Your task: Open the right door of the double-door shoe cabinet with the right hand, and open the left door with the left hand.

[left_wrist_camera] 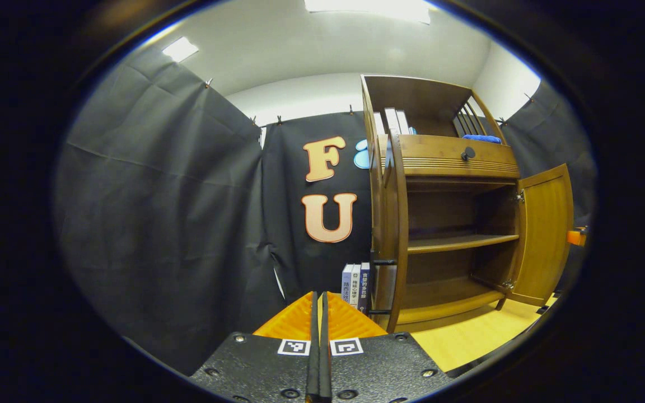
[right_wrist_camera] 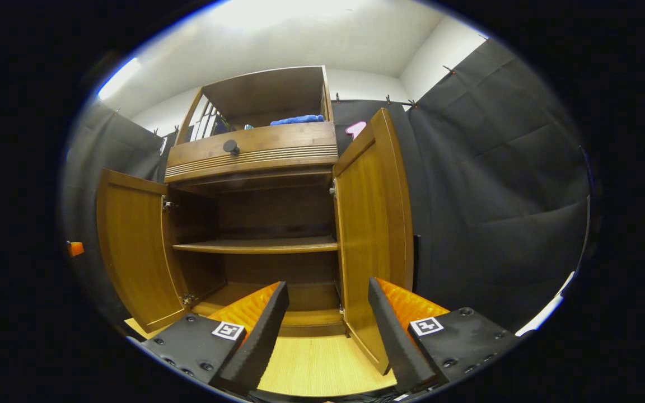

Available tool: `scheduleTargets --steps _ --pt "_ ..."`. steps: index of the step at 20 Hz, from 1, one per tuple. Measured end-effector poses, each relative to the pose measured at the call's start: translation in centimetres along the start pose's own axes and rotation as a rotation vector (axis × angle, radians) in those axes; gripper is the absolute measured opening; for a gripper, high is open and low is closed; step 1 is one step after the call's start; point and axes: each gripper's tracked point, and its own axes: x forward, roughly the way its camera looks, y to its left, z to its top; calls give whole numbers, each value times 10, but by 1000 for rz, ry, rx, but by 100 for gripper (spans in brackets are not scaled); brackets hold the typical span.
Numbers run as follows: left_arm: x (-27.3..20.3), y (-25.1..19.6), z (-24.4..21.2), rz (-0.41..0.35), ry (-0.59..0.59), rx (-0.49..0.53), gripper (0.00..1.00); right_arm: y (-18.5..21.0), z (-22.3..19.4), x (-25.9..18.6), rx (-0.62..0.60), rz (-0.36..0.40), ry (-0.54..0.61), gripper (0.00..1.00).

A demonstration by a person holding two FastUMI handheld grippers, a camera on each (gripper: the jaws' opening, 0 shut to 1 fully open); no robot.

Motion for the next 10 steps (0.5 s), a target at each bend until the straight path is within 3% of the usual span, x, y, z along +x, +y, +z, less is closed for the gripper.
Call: scheduleTargets --steps 1,5,7,10 --pt "-2 -5 2 -18 -2 -4 0 -1 2 -3 -4 -3 -5 87" --pt "0 -28 10 -109 -22 -27 0 -12 9 -9 -17 -28 -24 87" --pt "0 -38 13 -153 -33 -32 7 -20 11 -11 -20 -48 -25 89" --pt "-3 -49 16 -216 -38 -20 27 -33 14 -13 -21 -73 -23 89"
